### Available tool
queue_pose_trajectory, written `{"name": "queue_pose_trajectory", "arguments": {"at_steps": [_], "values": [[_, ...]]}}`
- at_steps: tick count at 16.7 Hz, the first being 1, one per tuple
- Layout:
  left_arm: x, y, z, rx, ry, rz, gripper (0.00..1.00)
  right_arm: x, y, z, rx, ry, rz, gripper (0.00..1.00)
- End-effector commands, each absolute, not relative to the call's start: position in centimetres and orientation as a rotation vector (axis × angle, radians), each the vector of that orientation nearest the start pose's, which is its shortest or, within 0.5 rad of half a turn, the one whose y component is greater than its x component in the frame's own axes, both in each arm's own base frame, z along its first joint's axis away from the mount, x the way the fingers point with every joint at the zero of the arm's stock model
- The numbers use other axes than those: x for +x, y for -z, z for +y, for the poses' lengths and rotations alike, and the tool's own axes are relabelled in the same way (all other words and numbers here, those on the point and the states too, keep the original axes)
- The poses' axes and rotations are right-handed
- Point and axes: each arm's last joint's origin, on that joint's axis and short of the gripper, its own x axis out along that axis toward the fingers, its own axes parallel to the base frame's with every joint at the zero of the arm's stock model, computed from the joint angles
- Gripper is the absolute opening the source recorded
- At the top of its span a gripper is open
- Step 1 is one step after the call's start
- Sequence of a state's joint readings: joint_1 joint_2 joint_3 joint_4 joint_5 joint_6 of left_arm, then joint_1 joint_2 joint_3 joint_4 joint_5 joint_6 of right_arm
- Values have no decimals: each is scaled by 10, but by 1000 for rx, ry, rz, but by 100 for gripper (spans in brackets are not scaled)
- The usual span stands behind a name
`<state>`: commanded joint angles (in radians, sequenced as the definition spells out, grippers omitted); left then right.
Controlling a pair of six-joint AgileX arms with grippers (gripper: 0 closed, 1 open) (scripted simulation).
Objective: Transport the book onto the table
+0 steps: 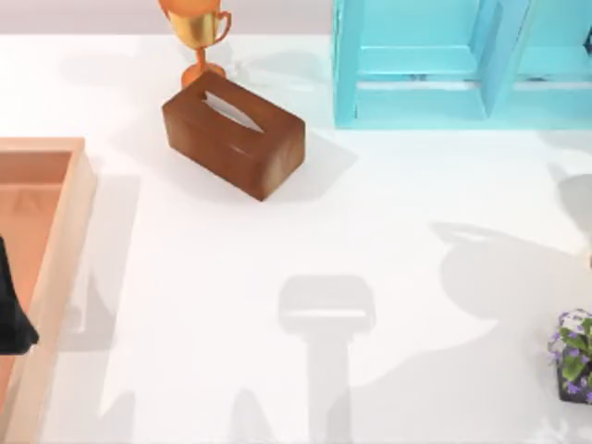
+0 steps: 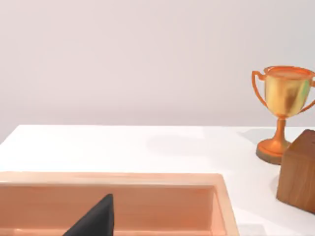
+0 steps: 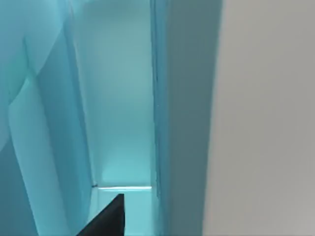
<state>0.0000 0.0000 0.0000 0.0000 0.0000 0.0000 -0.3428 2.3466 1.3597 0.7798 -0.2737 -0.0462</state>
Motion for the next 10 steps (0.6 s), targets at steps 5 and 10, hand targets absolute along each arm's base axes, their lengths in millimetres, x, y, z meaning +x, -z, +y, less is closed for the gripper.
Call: {"name": "queue_pose_trajectory", "arguments": {"at_steps": [5,10], "values": [[106,-160,-1,0,0,0,100,470,-93,-150,7,38,202,100],[106,-160,-1,0,0,0,100,470,-93,-150,7,38,202,62]]}}
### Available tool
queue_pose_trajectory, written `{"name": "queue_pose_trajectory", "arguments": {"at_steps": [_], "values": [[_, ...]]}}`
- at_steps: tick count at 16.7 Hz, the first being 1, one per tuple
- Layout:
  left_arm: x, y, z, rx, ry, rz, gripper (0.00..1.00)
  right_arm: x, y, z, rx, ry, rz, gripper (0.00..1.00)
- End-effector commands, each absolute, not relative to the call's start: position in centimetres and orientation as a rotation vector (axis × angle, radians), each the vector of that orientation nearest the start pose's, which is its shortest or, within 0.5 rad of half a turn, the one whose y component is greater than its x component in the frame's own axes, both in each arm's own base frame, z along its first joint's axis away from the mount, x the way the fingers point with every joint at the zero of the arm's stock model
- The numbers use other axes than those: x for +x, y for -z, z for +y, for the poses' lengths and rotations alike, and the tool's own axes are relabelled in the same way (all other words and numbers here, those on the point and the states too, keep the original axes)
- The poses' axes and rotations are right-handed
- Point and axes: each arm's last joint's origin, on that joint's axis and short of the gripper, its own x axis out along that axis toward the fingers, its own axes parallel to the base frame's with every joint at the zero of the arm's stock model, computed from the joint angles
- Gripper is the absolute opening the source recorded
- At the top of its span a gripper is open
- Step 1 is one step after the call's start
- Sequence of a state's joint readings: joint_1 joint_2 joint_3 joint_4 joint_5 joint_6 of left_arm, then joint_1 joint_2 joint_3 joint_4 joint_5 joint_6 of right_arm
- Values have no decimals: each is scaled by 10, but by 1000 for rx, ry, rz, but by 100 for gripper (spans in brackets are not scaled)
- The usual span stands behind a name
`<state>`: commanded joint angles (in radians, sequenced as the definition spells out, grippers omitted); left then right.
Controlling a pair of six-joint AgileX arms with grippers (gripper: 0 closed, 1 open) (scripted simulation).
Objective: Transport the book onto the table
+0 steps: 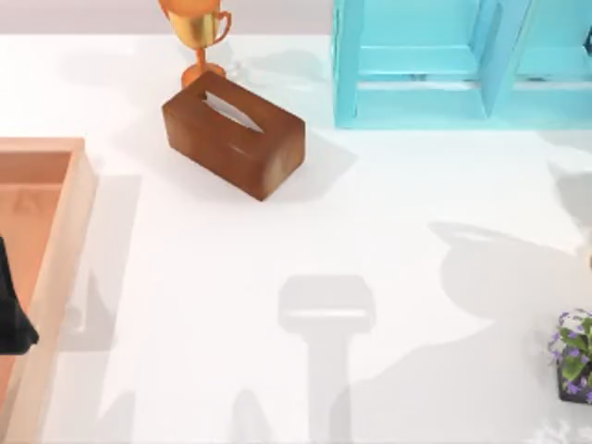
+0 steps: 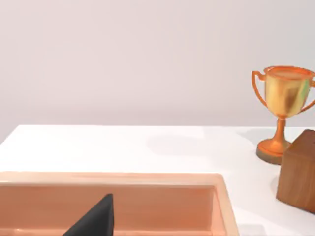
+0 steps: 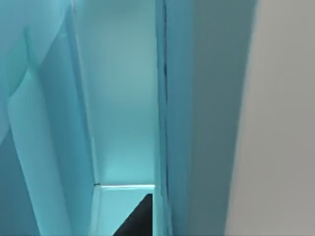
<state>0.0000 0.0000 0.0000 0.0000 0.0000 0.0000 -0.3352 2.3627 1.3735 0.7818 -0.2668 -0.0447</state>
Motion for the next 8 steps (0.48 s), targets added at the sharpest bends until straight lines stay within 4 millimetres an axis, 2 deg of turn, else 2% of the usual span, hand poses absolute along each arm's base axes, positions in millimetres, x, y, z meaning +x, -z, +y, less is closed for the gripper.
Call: {"name": "queue_pose_trajectory", "arguments": {"at_steps": [8], "values": [[106,-160,-1,0,0,0,100,470,-93,-150,7,38,202,2]]}}
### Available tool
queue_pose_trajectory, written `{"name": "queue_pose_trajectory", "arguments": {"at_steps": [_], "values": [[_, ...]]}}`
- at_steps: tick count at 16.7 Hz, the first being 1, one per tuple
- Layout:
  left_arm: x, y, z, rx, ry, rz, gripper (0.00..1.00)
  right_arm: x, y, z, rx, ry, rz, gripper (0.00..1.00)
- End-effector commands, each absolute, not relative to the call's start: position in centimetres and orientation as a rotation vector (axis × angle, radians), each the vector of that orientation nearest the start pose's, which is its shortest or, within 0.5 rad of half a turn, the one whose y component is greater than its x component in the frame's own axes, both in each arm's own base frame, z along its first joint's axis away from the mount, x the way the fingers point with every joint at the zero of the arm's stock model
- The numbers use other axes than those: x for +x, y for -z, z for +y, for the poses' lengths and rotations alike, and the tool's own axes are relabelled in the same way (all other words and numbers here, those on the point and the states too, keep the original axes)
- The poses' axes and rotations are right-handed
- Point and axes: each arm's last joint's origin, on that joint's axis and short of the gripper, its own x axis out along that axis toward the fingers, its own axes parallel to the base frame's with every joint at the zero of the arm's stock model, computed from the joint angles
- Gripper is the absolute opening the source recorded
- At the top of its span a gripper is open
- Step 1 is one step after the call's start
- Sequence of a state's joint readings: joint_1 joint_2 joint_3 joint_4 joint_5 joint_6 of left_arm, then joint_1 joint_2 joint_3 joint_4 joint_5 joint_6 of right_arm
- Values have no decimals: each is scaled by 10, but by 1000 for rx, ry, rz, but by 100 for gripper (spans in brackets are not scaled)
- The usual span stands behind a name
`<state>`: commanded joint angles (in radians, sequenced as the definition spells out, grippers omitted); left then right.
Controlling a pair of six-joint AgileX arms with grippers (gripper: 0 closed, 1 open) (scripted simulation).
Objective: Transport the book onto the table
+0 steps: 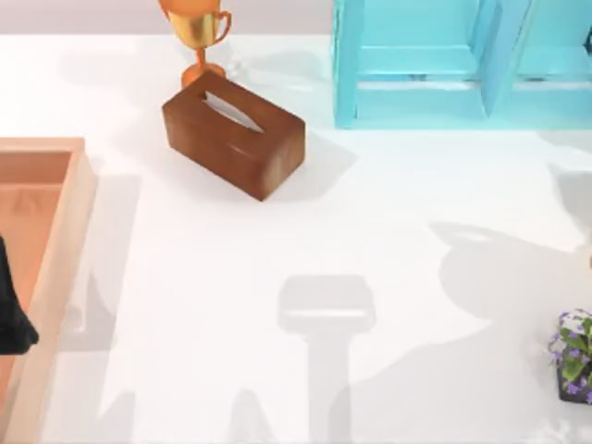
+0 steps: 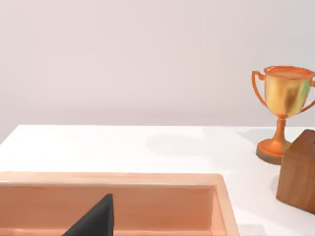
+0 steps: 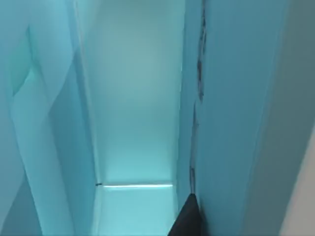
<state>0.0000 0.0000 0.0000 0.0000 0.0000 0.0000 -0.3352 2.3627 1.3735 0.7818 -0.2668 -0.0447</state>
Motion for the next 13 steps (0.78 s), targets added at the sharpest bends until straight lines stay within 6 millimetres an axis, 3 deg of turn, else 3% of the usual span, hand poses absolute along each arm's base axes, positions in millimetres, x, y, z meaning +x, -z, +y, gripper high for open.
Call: {"name": "queue_pose_trajectory", "arguments": {"at_steps": [10,13], "values": [[106,-160,-1,0,0,0,100,469,-94,-152,7,42,203,0],[106,-160,-1,0,0,0,100,456,-98,-154,18,22,257,0]]}}
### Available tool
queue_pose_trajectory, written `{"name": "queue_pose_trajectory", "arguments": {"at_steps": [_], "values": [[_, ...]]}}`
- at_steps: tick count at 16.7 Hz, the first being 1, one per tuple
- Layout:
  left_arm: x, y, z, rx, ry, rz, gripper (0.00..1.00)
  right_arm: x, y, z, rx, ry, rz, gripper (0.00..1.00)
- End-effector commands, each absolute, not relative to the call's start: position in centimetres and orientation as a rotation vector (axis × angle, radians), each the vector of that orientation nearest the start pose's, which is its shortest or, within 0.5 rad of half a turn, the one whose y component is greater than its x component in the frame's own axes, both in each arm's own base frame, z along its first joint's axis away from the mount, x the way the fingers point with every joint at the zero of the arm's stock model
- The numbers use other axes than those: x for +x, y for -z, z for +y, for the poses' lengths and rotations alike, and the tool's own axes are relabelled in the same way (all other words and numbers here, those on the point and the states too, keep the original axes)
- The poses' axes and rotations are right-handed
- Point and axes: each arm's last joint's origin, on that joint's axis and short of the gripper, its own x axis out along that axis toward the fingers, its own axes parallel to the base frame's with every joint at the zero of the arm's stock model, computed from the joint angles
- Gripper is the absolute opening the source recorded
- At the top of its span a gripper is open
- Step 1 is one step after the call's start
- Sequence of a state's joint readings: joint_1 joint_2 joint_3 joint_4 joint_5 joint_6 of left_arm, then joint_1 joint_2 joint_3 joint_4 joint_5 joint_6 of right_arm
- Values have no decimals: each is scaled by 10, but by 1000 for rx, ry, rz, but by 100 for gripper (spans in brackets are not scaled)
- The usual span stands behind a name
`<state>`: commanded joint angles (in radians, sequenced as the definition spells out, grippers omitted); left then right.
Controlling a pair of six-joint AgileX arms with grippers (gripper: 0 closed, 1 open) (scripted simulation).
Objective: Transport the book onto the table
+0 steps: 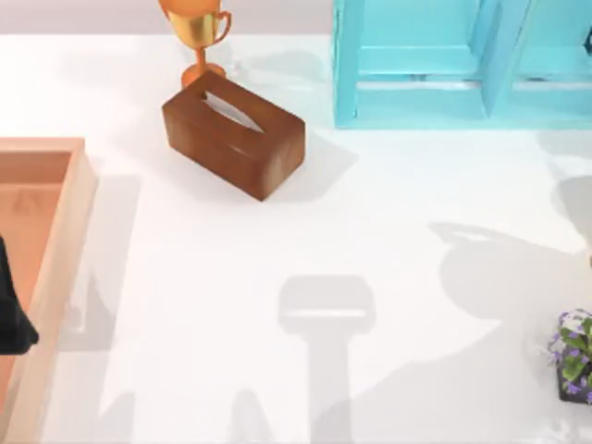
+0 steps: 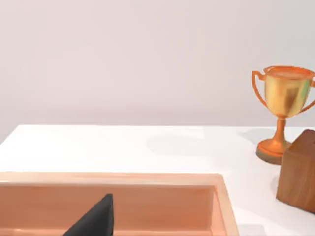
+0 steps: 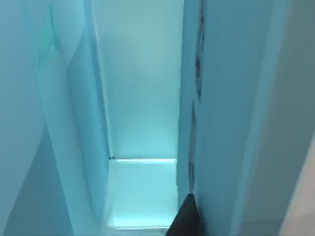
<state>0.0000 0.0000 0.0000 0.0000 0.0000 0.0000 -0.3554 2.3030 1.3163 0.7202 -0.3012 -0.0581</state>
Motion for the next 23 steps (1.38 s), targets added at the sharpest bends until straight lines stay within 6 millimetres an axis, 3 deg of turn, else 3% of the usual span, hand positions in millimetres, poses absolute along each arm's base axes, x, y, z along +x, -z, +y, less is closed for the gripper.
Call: {"name": "queue_pose_trajectory", "arguments": {"at_steps": [4,6,9,11,14,16,23], "values": [[106,-160,-1,0,0,0,100,420,-134,-165,56,24,335,0],[106,-160,-1,0,0,0,100,398,-172,-168,52,32,306,0],[106,-160,-1,0,0,0,100,355,-251,-164,8,47,189,0],[106,-160,-1,0,0,0,100,322,-277,-158,8,56,180,0],[106,-160,-1,0,0,0,100,284,-291,-153,16,60,195,0],[106,-160,-1,0,0,0,100,272,-293,-151,10,48,199,0],[106,-160,-1,0,0,0,100,274,-294,-147,9,39,204,0]]}}
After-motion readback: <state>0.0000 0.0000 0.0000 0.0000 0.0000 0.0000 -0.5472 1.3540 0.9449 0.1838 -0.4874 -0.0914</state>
